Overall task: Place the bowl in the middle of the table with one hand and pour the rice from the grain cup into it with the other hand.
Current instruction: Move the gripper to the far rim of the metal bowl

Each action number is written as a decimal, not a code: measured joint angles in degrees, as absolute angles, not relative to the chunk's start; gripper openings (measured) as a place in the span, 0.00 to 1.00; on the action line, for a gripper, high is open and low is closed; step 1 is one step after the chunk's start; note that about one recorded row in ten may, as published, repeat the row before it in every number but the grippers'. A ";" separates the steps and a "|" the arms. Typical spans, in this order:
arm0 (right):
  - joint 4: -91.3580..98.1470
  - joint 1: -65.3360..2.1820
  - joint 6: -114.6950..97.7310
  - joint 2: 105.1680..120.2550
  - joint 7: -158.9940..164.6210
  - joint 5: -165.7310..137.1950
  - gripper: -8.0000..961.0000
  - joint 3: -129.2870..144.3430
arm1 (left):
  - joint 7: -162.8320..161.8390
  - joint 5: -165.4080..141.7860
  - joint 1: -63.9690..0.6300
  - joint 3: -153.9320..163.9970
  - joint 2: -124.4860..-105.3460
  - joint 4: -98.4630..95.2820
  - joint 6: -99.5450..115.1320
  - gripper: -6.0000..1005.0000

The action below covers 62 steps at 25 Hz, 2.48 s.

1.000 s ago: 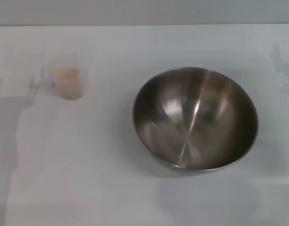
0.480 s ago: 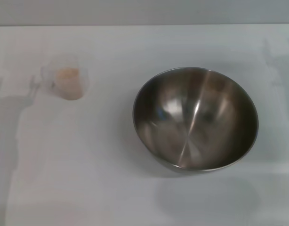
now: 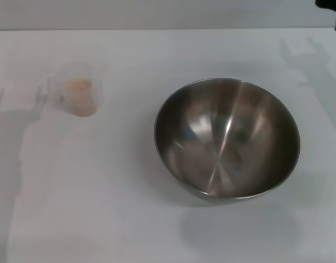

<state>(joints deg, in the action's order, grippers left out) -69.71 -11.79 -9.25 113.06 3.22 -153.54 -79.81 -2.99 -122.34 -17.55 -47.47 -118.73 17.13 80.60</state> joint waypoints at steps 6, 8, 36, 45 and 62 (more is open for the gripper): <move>-87.97 -11.55 26.49 113.52 2.91 -154.59 0.77 -87.48 | -2.99 -122.35 -17.58 -48.04 -118.73 17.19 80.67 0.86; -92.79 -12.93 39.06 113.89 1.30 -154.33 0.77 -90.61 | -2.99 -122.34 -17.58 -48.31 -118.74 17.23 80.68 0.86; -84.78 -32.18 91.12 116.35 -13.64 -146.92 0.77 -113.57 | -2.99 -122.42 -17.58 -50.19 -118.56 17.14 81.96 0.86; -76.28 -35.41 89.61 116.04 -16.05 -147.20 0.77 -113.64 | -2.99 -122.57 -17.58 -50.15 -118.61 17.14 82.53 0.86; -66.38 -39.91 86.76 115.49 -18.55 -148.09 0.51 -112.49 | -2.99 -122.61 -17.42 -50.08 -118.74 17.14 82.53 0.86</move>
